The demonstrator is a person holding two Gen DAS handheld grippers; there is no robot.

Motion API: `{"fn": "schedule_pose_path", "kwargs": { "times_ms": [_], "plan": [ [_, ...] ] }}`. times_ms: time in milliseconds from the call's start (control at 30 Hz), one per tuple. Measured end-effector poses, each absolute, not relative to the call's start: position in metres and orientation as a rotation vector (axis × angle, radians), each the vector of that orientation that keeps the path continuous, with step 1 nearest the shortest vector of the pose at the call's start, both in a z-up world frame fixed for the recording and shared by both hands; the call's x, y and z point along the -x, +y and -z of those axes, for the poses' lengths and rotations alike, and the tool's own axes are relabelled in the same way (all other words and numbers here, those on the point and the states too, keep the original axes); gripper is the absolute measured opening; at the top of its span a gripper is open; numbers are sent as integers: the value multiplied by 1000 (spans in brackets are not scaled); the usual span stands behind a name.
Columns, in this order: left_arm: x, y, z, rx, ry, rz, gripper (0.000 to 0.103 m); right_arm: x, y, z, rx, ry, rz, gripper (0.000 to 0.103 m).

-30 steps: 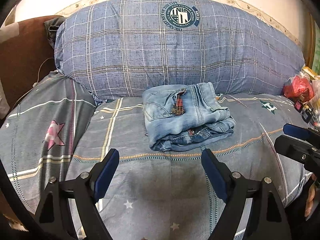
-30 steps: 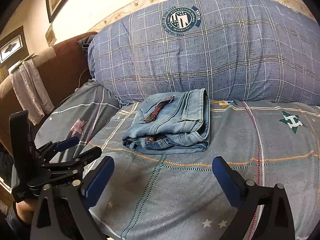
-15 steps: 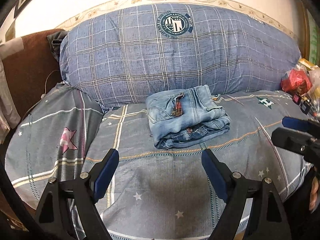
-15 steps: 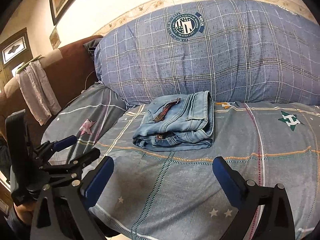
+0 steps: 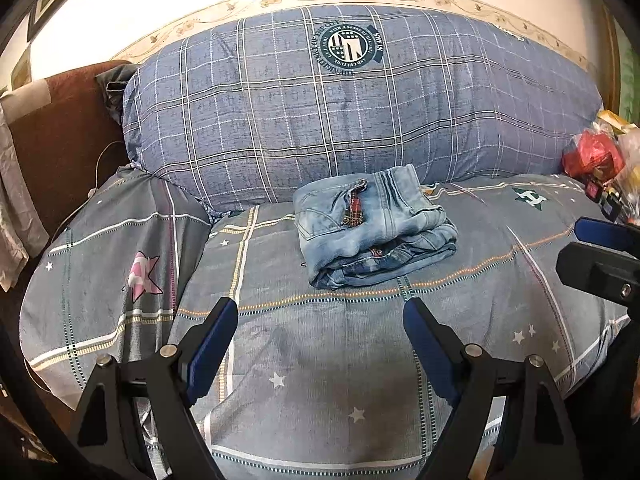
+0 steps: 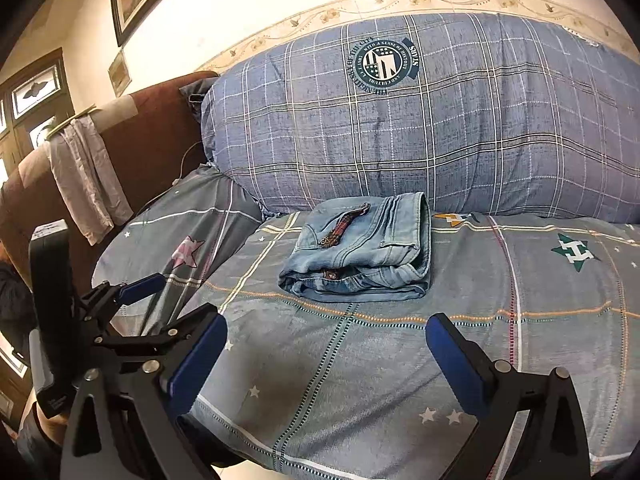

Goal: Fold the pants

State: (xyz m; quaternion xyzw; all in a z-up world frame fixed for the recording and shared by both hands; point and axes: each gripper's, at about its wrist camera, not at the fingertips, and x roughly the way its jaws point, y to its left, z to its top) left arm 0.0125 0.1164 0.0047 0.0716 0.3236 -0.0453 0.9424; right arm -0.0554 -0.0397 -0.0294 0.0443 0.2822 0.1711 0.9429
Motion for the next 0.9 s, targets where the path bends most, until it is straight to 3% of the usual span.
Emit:
{"fn": "schedule_pose_path", "kwargs": {
  "times_ms": [900],
  "plan": [
    [-27, 116, -4, -98, 667, 117, 85, 42, -35, 36, -80, 608, -350, 101]
  ]
}}
